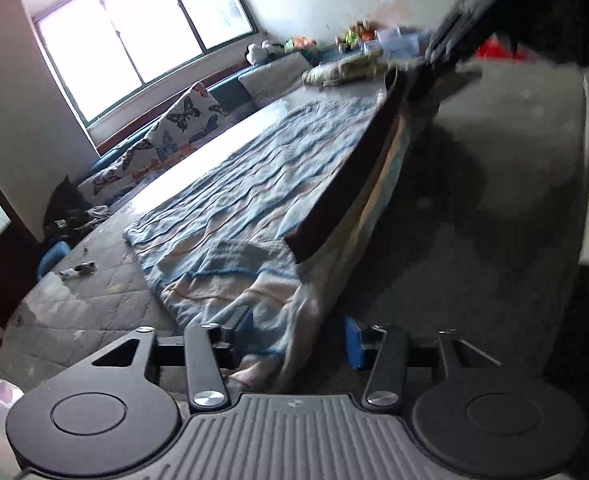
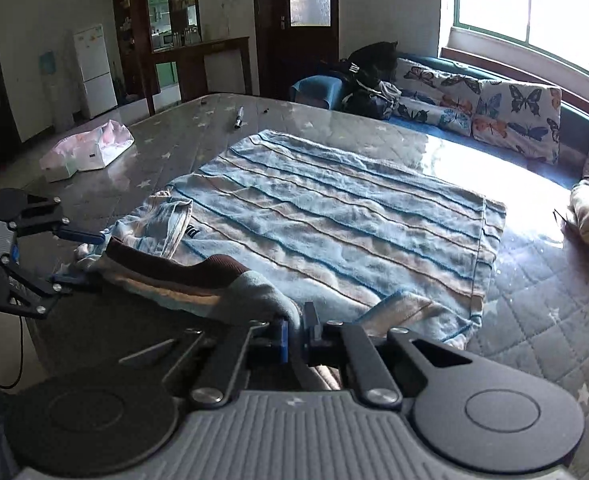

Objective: Fold towel

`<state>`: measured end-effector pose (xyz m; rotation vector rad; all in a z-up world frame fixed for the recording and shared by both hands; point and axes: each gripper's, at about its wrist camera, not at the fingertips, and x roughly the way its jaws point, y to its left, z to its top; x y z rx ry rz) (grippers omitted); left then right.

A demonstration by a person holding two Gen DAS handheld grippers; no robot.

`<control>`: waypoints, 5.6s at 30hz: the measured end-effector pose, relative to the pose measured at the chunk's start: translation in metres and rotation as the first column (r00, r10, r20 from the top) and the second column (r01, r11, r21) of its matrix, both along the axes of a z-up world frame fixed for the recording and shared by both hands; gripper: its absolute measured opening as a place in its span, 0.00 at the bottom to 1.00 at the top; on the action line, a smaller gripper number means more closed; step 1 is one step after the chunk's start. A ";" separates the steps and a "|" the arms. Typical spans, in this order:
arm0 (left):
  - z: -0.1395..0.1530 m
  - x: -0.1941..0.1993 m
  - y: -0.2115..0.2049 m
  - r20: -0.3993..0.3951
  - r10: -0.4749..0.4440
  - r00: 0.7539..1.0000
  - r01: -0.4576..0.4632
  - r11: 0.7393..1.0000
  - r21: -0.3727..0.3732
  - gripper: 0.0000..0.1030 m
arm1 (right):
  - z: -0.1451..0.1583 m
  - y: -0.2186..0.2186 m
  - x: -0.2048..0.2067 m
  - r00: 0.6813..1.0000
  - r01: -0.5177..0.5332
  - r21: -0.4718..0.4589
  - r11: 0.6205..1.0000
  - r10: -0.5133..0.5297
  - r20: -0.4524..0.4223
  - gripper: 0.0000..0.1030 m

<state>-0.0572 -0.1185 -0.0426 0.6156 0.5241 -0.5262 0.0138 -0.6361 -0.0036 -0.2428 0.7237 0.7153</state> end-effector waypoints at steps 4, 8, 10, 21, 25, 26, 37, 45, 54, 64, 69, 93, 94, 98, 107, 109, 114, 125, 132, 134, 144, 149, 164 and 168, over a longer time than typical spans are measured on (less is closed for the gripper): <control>0.004 0.002 0.004 0.014 -0.002 1.000 0.002 1.000 0.002 0.08 | -0.003 0.001 -0.006 0.999 0.009 -0.024 1.000 -0.008 0.040 0.05; 0.019 -0.005 0.008 0.047 -0.019 0.999 0.019 1.000 -0.017 0.06 | -0.004 -0.001 -0.021 0.996 0.008 -0.040 0.999 -0.004 0.091 0.04; 0.026 -0.011 0.010 0.045 -0.030 0.999 0.031 0.999 -0.028 0.06 | -0.002 -0.004 -0.032 0.994 0.005 -0.045 0.999 0.000 0.113 0.04; 0.070 -0.050 0.026 0.025 -0.048 0.999 0.049 0.996 -0.073 0.05 | 0.026 -0.018 -0.094 0.989 -0.087 -0.071 0.994 0.094 0.112 0.04; 0.079 -0.030 0.025 0.064 -0.057 0.996 0.061 0.996 -0.064 0.05 | 0.040 -0.015 -0.085 0.986 -0.093 -0.074 0.993 0.102 0.131 0.04; 0.082 -0.025 0.025 0.074 -0.059 0.996 0.064 0.996 -0.062 0.05 | 0.044 -0.014 -0.080 0.986 -0.092 -0.075 0.993 0.102 0.134 0.04; 0.101 0.086 0.018 0.109 -0.058 0.992 0.064 0.997 -0.053 0.06 | 0.073 0.001 0.026 0.987 -0.081 -0.086 0.993 0.091 0.129 0.04; 0.084 0.178 0.009 0.040 -0.055 0.998 0.056 0.998 -0.022 0.06 | 0.056 0.014 0.118 0.994 -0.061 -0.123 0.991 0.072 0.083 0.04; 0.042 0.258 0.004 -0.078 -0.003 0.997 0.001 1.000 -0.025 0.09 | 0.008 0.021 0.196 1.000 -0.016 -0.119 0.993 0.014 -0.022 0.06; 0.017 0.289 0.006 -0.111 0.082 0.990 -0.086 0.996 -0.034 0.25 | -0.033 0.009 0.236 0.985 0.160 -0.061 0.985 -0.163 -0.050 0.21; 0.012 0.297 0.005 -0.102 0.140 0.985 -0.141 0.990 -0.008 0.43 | -0.037 0.004 0.241 0.970 0.237 -0.049 0.970 -0.239 -0.034 0.25; 0.037 0.293 -0.016 -0.243 0.178 0.954 -0.241 0.934 -0.262 0.31 | -0.043 0.067 0.221 0.989 0.127 0.037 0.991 -0.124 -0.085 0.25; 0.033 0.297 -0.020 -0.256 0.176 0.950 -0.243 0.934 -0.260 0.31 | -0.045 0.069 0.223 0.988 0.131 0.034 0.991 -0.127 -0.085 0.25; 0.015 0.313 -0.025 -0.295 0.211 0.932 -0.286 0.928 -0.239 0.32 | -0.052 0.076 0.230 0.986 0.144 0.026 0.989 -0.141 -0.084 0.24; 0.023 0.304 -0.018 -0.294 0.254 0.921 -0.340 0.894 -0.291 0.35 | -0.051 0.073 0.232 0.982 0.172 0.041 0.984 -0.168 -0.081 0.25; 0.029 0.298 -0.020 -0.285 0.241 0.928 -0.327 0.892 -0.312 0.39 | -0.043 0.063 0.222 0.984 0.168 0.034 0.985 -0.165 -0.065 0.26; 0.028 0.296 -0.024 -0.303 0.230 0.925 -0.330 0.882 -0.337 0.43 | -0.044 0.033 0.207 0.975 0.211 0.015 0.977 -0.209 -0.074 0.30; 0.013 0.310 0.000 -0.368 0.318 0.874 -0.448 0.821 -0.354 0.45 | -0.055 -0.003 0.219 0.948 0.312 0.051 0.949 -0.307 -0.079 0.27; 0.013 0.306 0.008 -0.346 0.351 0.870 -0.468 0.809 -0.356 0.47 | -0.049 -0.016 0.205 0.947 0.318 0.036 0.948 -0.315 -0.064 0.26; 0.011 0.307 0.011 -0.349 0.364 0.864 -0.482 0.800 -0.358 0.47 | -0.053 -0.022 0.210 0.938 0.344 0.042 0.938 -0.341 -0.066 0.21; 0.008 0.306 0.014 -0.337 0.362 0.869 -0.476 0.798 -0.369 0.47 | -0.046 -0.017 0.215 0.940 0.340 0.048 0.939 -0.338 -0.036 0.13; 0.008 0.306 0.016 -0.344 0.366 0.865 -0.484 0.790 -0.377 0.47 | -0.057 0.000 0.227 0.944 0.329 -0.031 0.944 -0.330 -0.021 0.13; 0.033 0.242 0.003 -0.298 0.262 0.918 -0.375 0.819 -0.435 0.54 | -0.038 0.045 0.162 0.987 0.161 -0.032 0.986 -0.160 0.020 0.29; 0.031 0.205 -0.016 -0.258 0.201 0.945 -0.297 0.859 -0.418 0.55 | -0.035 0.069 0.127 0.997 0.068 -0.038 0.997 -0.067 0.041 0.35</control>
